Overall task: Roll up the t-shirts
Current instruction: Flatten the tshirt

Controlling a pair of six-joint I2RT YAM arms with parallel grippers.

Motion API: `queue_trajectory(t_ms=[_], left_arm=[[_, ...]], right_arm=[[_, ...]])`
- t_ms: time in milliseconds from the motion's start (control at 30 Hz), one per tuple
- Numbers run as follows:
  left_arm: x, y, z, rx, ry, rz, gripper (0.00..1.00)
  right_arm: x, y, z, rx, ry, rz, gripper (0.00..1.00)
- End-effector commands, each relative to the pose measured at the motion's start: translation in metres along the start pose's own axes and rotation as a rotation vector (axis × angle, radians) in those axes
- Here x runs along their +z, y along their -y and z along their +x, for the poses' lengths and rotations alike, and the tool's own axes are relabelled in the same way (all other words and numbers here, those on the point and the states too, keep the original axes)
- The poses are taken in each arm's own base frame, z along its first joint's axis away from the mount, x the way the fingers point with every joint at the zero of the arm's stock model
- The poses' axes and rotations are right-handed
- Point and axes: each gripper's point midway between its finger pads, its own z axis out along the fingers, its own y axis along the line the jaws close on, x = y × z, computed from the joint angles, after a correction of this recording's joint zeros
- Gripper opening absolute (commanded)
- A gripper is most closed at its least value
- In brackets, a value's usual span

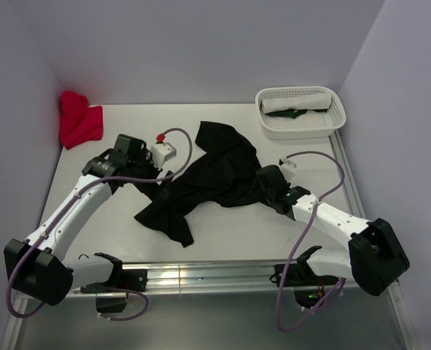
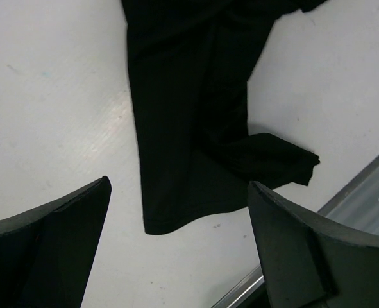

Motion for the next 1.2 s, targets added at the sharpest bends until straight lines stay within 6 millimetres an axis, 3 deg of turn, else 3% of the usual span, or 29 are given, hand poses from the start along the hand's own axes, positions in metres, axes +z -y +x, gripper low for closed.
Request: queue_trajectory(t_ms=[0, 67, 167, 333, 467, 800, 1033, 1167], left_arm=[[0.006, 0.022, 0.01, 0.088, -0.064, 0.01, 0.93], [0.018, 0.046, 0.014, 0.13, -0.099, 0.053, 0.92], [0.031, 0.067, 0.024, 0.175, -0.146, 0.083, 0.91], [0.054, 0.09, 0.05, 0.226, -0.24, 0.12, 0.87], [0.062, 0.108, 0.056, 0.28, -0.277, 0.146, 0.87], [0.09, 0.129, 0.109, 0.391, -0.509, 0.217, 0.85], [0.11, 0.128, 0.118, 0.416, -0.55, 0.197, 0.84], [0.118, 0.119, 0.127, 0.426, -0.573, 0.15, 0.69]], right_arm=[[0.006, -0.008, -0.002, 0.073, 0.033, -0.027, 0.67], [0.01, -0.005, 0.004, 0.071, 0.023, -0.015, 0.64], [0.016, -0.001, 0.008, 0.075, 0.013, 0.011, 0.63], [0.022, 0.002, 0.014, 0.077, -0.004, 0.029, 0.61], [0.026, 0.004, 0.017, 0.079, -0.014, 0.043, 0.59], [0.035, 0.003, 0.018, 0.068, -0.023, 0.071, 0.56], [0.04, -0.004, 0.013, 0.07, -0.022, 0.063, 0.55], [0.042, -0.008, 0.011, 0.065, -0.024, 0.057, 0.47]])
